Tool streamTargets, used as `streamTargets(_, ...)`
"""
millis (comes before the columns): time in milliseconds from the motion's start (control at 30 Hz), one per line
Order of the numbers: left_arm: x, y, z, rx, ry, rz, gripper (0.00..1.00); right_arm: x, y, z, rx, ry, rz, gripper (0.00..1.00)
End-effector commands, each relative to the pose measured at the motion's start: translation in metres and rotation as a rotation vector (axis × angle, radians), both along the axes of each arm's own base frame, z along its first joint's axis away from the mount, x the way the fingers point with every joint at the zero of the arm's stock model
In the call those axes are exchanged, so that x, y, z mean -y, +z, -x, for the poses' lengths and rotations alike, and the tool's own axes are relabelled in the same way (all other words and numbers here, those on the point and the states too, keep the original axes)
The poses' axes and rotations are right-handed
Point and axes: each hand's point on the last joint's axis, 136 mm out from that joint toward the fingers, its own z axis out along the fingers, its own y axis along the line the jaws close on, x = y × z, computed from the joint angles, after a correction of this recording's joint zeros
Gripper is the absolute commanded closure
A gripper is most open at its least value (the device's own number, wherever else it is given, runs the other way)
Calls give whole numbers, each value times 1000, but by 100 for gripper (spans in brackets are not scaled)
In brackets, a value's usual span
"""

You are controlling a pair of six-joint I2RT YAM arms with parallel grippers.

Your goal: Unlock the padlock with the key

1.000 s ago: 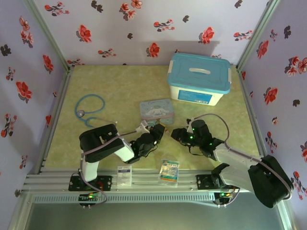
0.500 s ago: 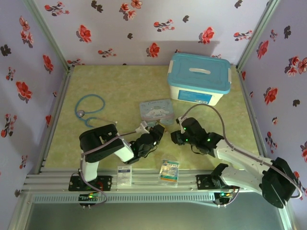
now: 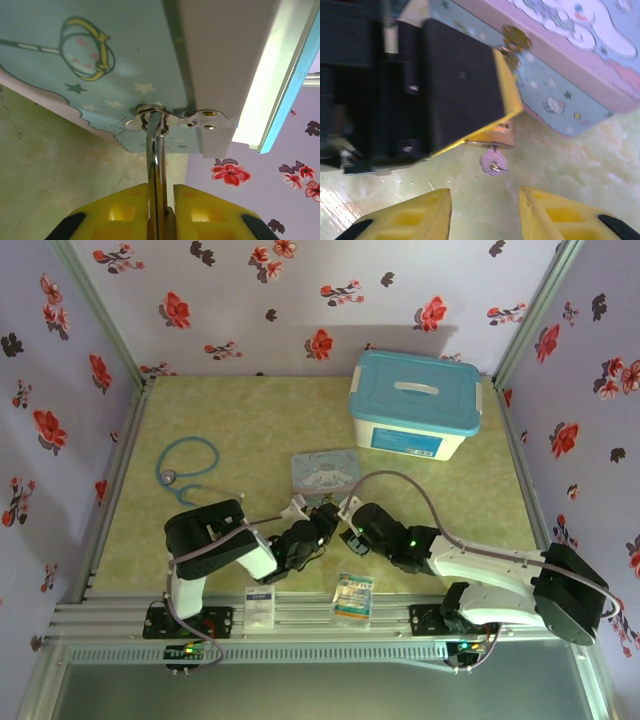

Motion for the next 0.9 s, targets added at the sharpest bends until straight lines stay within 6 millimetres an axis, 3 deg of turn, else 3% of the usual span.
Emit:
streamTargets(0, -1, 27, -1, 61, 5, 40, 100, -7, 15, -5, 144, 64, 25, 60)
streamTargets(100, -5, 25, -1, 58, 11, 36, 100, -2, 20, -10, 177, 37, 41, 59)
streamTargets(333, -22, 28, -1, 69, 27, 21, 100, 2, 0, -2, 150, 21, -20, 60)
streamTargets(600, -27, 18, 4, 38, 19, 20, 100, -12, -12, 7, 282, 96, 35, 61)
streamTargets(867, -27, 23, 5, 52, 11, 20, 100, -17, -14, -8, 420, 58, 71, 62)
